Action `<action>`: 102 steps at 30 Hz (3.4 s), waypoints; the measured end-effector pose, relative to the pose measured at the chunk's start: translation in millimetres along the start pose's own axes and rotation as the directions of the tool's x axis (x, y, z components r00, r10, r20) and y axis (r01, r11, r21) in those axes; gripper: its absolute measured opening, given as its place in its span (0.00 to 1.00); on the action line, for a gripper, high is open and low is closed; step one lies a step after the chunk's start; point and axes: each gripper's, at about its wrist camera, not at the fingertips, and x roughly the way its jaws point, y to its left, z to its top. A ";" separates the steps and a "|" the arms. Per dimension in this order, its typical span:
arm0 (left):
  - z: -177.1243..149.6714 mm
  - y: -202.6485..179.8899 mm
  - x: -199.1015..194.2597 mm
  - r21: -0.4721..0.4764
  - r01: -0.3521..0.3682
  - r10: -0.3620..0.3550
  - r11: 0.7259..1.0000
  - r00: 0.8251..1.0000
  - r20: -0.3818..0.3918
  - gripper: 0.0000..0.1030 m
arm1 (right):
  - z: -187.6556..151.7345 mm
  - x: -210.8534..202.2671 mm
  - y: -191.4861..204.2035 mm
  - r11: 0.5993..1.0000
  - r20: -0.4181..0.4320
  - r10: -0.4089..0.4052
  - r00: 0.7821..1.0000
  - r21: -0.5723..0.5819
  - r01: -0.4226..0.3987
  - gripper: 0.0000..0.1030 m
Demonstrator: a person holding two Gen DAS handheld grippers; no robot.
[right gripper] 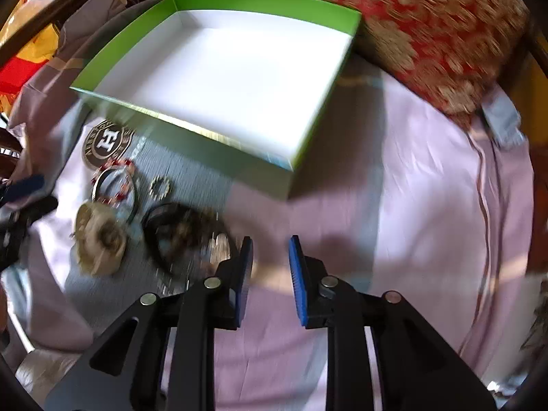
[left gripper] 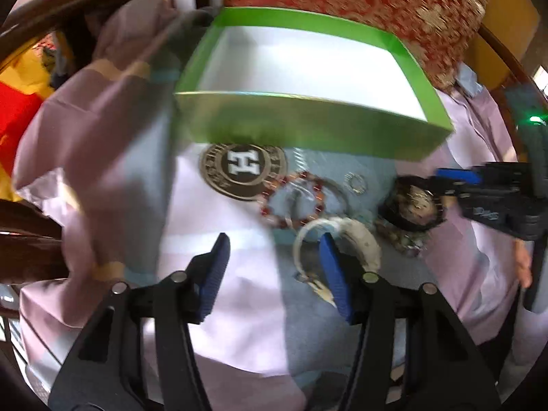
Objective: Organize jewelry
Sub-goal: 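Grasp the black watch strap with the right tool while the left tool grasps the white watch, then carry both watches into the green box and open both tools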
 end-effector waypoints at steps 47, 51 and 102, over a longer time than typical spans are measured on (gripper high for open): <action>-17.0 -19.4 40.1 0.027 0.032 -0.028 0.999 0.990 -0.137 0.15 | -23.0 8.4 45.6 0.972 0.158 0.215 0.964 -0.126 -0.197 0.04; -13.1 -15.0 32.6 0.017 0.033 -0.031 0.999 0.993 -0.118 0.12 | -18.8 -3.0 31.2 0.972 0.202 0.230 0.952 -0.100 -0.213 0.04; 31.5 9.0 -26.1 -0.009 0.025 -0.025 1.000 0.997 0.076 0.08 | -4.1 -35.6 -13.1 0.951 0.290 0.303 0.908 -0.032 -0.307 0.02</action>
